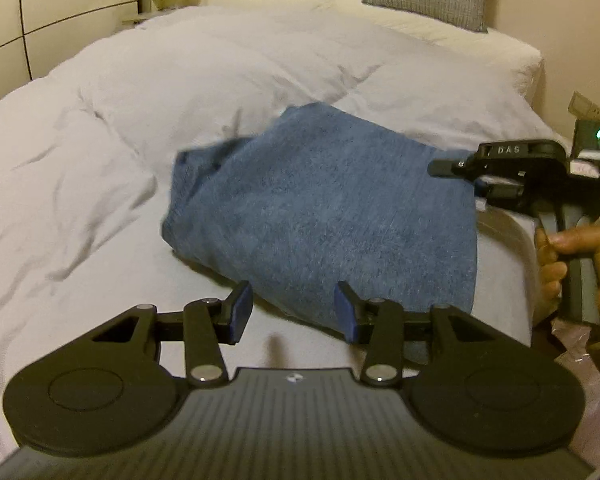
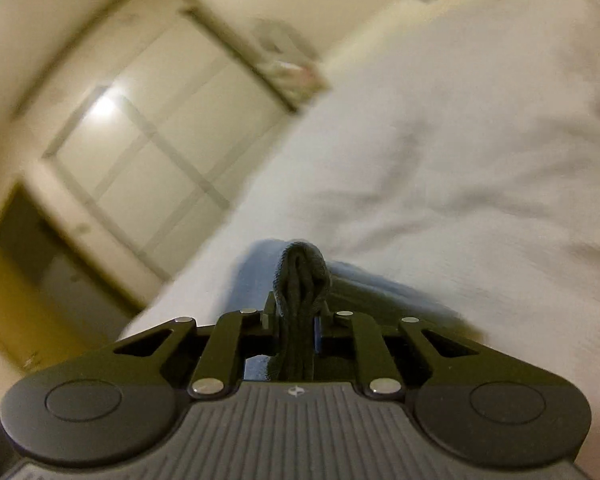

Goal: Fold clothes
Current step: 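Lower the folded jeans onto the bed and open the right gripper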

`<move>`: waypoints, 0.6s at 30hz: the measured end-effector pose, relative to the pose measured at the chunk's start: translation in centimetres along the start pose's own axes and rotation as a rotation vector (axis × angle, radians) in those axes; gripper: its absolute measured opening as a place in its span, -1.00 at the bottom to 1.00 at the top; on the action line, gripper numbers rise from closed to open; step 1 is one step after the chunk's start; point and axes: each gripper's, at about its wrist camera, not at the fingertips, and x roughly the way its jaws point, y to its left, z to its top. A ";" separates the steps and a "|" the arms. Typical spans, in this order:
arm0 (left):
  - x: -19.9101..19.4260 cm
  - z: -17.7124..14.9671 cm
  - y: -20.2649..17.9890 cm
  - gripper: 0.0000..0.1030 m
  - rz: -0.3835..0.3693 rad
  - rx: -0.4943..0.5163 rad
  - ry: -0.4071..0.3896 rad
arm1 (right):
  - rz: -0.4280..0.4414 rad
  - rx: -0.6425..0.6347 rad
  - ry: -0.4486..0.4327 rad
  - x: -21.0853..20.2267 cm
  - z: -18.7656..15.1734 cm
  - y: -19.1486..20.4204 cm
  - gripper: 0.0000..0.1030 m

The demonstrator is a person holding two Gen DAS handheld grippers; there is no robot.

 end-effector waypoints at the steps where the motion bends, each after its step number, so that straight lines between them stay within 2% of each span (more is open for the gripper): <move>1: 0.3 0.0 -0.1 -0.24 0.005 0.009 0.003 | -0.024 0.058 0.023 0.7 -0.2 -1.8 -0.74; 3: 0.4 -0.1 -0.1 -0.24 0.006 0.020 -0.003 | 0.020 0.151 0.019 0.3 -0.5 -3.5 -0.70; 4: 0.2 -0.1 -0.1 -0.24 0.006 0.021 -0.009 | 0.048 0.192 0.011 -0.1 -0.6 -4.1 -0.47; 5: 0.1 -0.1 -0.2 -0.24 0.005 0.022 -0.014 | 0.028 0.187 -0.015 -0.7 -0.5 -3.9 -0.23; 6: -0.1 -0.2 -0.4 -0.24 0.000 0.027 -0.022 | -0.027 0.148 -0.055 -1.6 -0.4 -3.1 -0.01; 7: -0.3 -0.3 -0.7 -0.24 -0.012 0.037 -0.034 | -0.082 0.092 -0.096 -2.6 -0.5 -2.2 0.42; 9: -0.7 -0.4 -1.4 -0.24 -0.035 0.056 -0.057 | -0.156 -0.038 -0.174 -4.7 -0.7 -0.5 0.37; 11: -0.1 -0.6 -1.9 -0.24 -0.049 0.076 -0.059 | -0.123 -0.159 -0.185 -5.3 -0.9 1.2 -0.03; 13: 1.1 -0.8 -2.2 -0.23 -0.050 0.080 -0.044 | -0.104 -0.287 -0.152 -4.6 -1.3 2.7 -0.20; 15: 2.3 -1.1 -1.9 -0.14 -0.065 0.058 -0.035 | -0.141 -0.404 -0.119 -3.4 -2.1 3.5 -0.22; 18: 3.4 -1.3 -1.3 -0.14 -0.074 0.028 -0.017 | -0.218 -0.533 -0.059 -1.5 -3.5 3.0 -0.28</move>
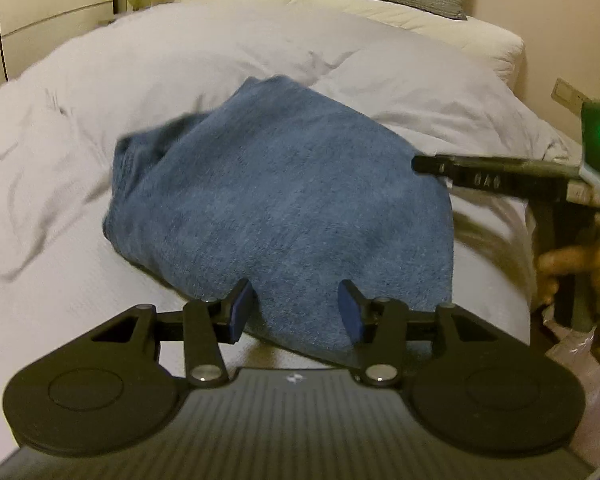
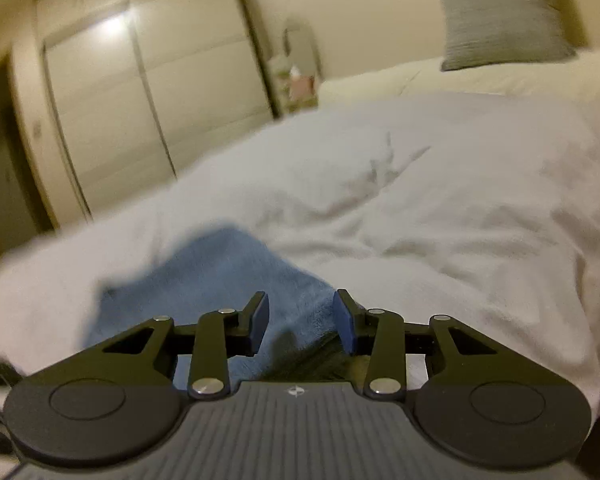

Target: Fold clothes

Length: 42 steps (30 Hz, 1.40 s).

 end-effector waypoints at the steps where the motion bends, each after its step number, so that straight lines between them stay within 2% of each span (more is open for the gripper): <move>1: 0.0 0.1 -0.1 -0.14 0.008 0.003 0.006 | -0.012 -0.025 0.018 0.9 -0.4 0.1 -0.28; 3: -0.6 0.3 -0.4 -0.15 0.025 0.003 0.010 | -0.028 -0.062 0.047 2.4 -0.9 0.2 -0.29; 5: -1.4 0.4 -0.7 -0.26 0.041 0.002 0.010 | -0.043 -0.055 0.055 2.4 -0.4 0.3 -0.35; 7: -2.1 0.3 -1.0 -0.28 0.045 -0.006 0.010 | -0.052 -0.028 0.033 1.1 0.1 0.6 -0.30; 9: -2.4 -0.2 -1.4 -0.27 0.009 -0.030 0.015 | -0.031 -0.004 -0.010 -0.5 0.0 1.0 -0.30; 12: -1.5 -1.3 -2.3 -0.24 0.009 -0.011 0.024 | -0.052 -0.042 0.051 1.0 -0.5 1.5 -0.29; 13: -1.2 -1.6 -2.3 -0.12 0.016 -0.014 0.028 | -0.062 -0.057 0.077 1.7 -0.7 1.6 -0.27; 15: -0.5 -1.7 -1.5 -0.03 0.023 -0.063 0.050 | -0.071 -0.060 0.121 2.7 -0.4 1.5 -0.25; 17: -1.0 -1.5 -1.0 -0.10 0.036 -0.108 0.066 | -0.068 -0.034 0.161 2.7 0.4 1.4 -0.26; 19: -2.0 -1.5 -1.3 -0.25 0.084 -0.099 0.072 | -0.074 -0.016 0.161 1.3 0.9 1.6 -0.21; 20: -2.6 -1.5 -1.5 -0.27 0.103 -0.094 0.074 | -0.078 -0.008 0.155 0.4 1.1 1.7 -0.11; 23: -4.3 -1.8 -2.0 -0.27 0.121 -0.115 0.082 | -0.092 0.062 0.143 -2.7 0.3 1.8 0.16; 29: -8.5 -2.5 -3.8 -0.25 0.183 -0.101 0.067 | -0.069 0.212 0.192 -8.5 -3.3 2.4 0.38; 31: -10.0 -2.7 -4.2 -0.22 0.194 -0.098 0.053 | -0.066 0.227 0.194 -10.3 -3.8 2.8 0.43; 34: -12.1 -3.0 -4.9 -0.19 0.204 -0.091 0.027 | -0.063 0.239 0.192 -12.8 -4.2 3.6 0.67; 42: -17.0 -4.3 -6.7 -0.14 0.229 -0.072 -0.018 | -0.074 0.200 0.171 -18.5 -4.2 5.7 0.72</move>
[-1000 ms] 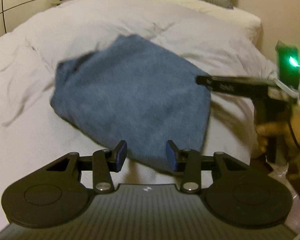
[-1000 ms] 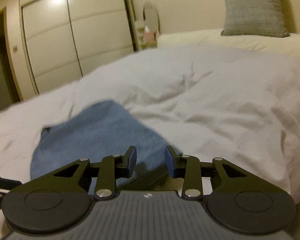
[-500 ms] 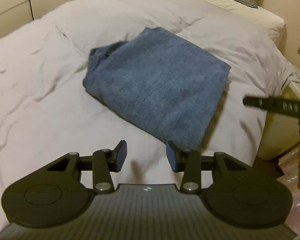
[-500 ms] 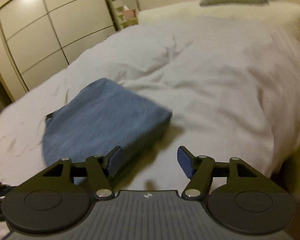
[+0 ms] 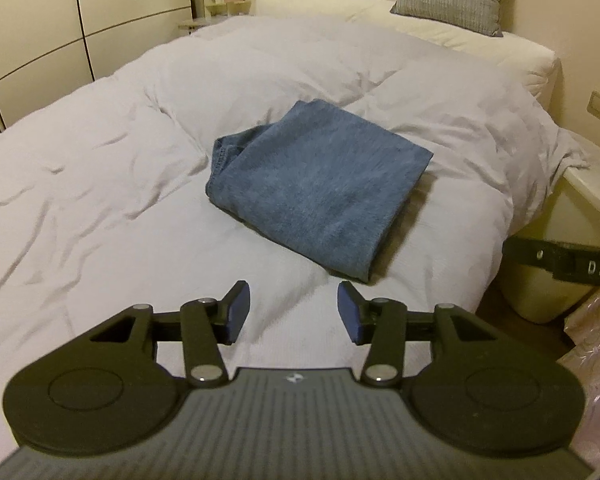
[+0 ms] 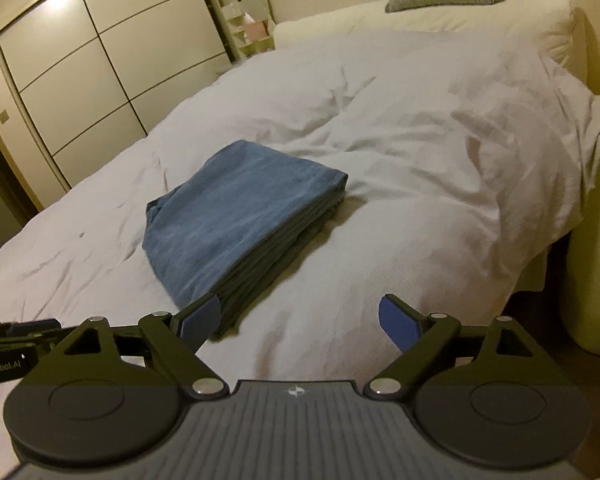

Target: Fold clothes

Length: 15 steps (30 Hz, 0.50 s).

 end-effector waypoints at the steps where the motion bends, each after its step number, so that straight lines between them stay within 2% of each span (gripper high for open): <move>1: -0.5 -0.2 0.0 -0.13 0.000 0.000 -0.005 | 0.000 -0.003 0.001 -0.5 -0.3 0.2 0.72; 9: -2.1 -1.8 -0.1 -0.13 -0.034 0.003 -0.021 | 0.016 -0.030 -0.002 -3.7 -2.2 1.3 0.72; 12: -0.9 -2.1 0.7 -0.13 -0.064 -0.002 -0.009 | 0.018 -0.025 0.006 -3.5 -2.3 1.4 0.72; 15: 1.9 -1.6 2.6 -0.13 -0.090 -0.010 0.015 | 0.024 -0.013 0.024 -2.0 -2.0 1.8 0.73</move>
